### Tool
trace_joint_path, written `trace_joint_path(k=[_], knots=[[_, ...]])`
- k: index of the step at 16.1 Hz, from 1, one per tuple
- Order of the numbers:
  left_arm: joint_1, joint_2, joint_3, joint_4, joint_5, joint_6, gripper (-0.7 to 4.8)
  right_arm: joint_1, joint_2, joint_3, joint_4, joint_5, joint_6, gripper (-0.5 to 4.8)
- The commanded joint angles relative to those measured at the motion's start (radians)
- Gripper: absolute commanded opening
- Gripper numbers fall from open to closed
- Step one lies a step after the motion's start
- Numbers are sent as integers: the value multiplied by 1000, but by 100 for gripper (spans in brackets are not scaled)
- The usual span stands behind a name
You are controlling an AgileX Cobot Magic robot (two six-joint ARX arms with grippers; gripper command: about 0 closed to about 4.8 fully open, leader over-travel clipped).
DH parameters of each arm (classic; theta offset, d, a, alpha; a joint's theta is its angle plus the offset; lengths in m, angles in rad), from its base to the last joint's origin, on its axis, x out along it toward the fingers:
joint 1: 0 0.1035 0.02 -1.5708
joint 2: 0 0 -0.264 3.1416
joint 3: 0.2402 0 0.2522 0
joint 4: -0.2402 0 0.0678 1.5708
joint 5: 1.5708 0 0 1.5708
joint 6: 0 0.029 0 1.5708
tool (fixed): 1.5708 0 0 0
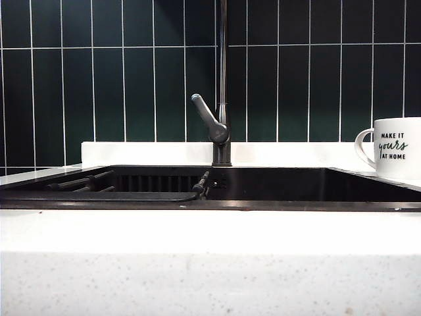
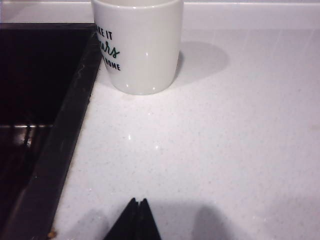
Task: Pick up the mug next to the sink, go to the faucet to get some water, pour the water into the sink, and finally put the mug back to its place.
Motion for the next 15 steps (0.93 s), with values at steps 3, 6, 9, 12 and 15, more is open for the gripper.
trace_joint_path(k=[3, 6, 9, 12, 15], knots=[[1, -2, -31, 25, -2, 8, -6, 1, -3, -26, 90, -66, -107, -1], [1, -3, -30, 40, 38, 7, -6, 1, -14, -30, 84, -119, -108, -1], [1, -32, -30, 41, 51, -1, -6, 1, -68, -30, 71, -131, -108, -1], [1, -107, -28, 6, 50, -1, -6, 1, -158, -30, 27, -132, -112, -2], [2, -143, -28, -48, 51, 0, -6, 0, -224, -30, -58, -132, -153, -1]])
